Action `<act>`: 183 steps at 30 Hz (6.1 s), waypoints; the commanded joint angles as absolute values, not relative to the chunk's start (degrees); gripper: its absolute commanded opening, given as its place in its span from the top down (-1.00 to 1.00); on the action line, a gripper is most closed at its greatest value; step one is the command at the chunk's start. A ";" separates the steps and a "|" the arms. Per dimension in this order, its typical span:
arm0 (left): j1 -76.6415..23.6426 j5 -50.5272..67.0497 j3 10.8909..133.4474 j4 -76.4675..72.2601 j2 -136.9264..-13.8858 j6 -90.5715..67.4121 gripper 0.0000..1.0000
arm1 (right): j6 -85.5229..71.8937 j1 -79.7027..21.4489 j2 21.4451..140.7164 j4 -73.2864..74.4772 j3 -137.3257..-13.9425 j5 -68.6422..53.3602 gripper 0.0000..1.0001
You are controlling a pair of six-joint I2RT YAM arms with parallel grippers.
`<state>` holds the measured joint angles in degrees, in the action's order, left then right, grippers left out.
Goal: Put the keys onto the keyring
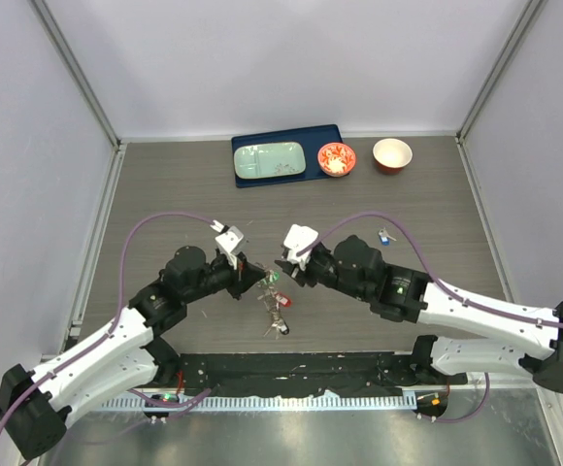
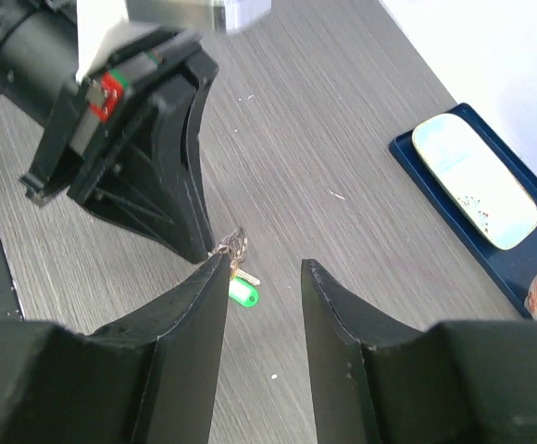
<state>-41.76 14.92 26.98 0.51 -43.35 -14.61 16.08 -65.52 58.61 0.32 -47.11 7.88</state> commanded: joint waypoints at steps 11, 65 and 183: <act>-41.57 15.29 32.43 1.67 -45.00 -12.31 1.00 | 13.36 -65.57 74.09 17.14 -61.08 8.17 0.13; -41.22 11.51 25.31 -4.22 -39.02 -21.80 1.00 | 16.79 -61.70 58.10 -42.35 -24.27 -3.34 0.99; -41.05 33.92 18.80 -41.31 -59.85 10.11 0.48 | 4.40 -47.81 62.40 -8.43 -40.52 -28.83 0.99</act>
<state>-41.47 30.30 15.90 -35.64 -58.98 8.03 3.64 -47.86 64.82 -4.49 -40.51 -27.00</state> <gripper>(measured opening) 0.275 0.028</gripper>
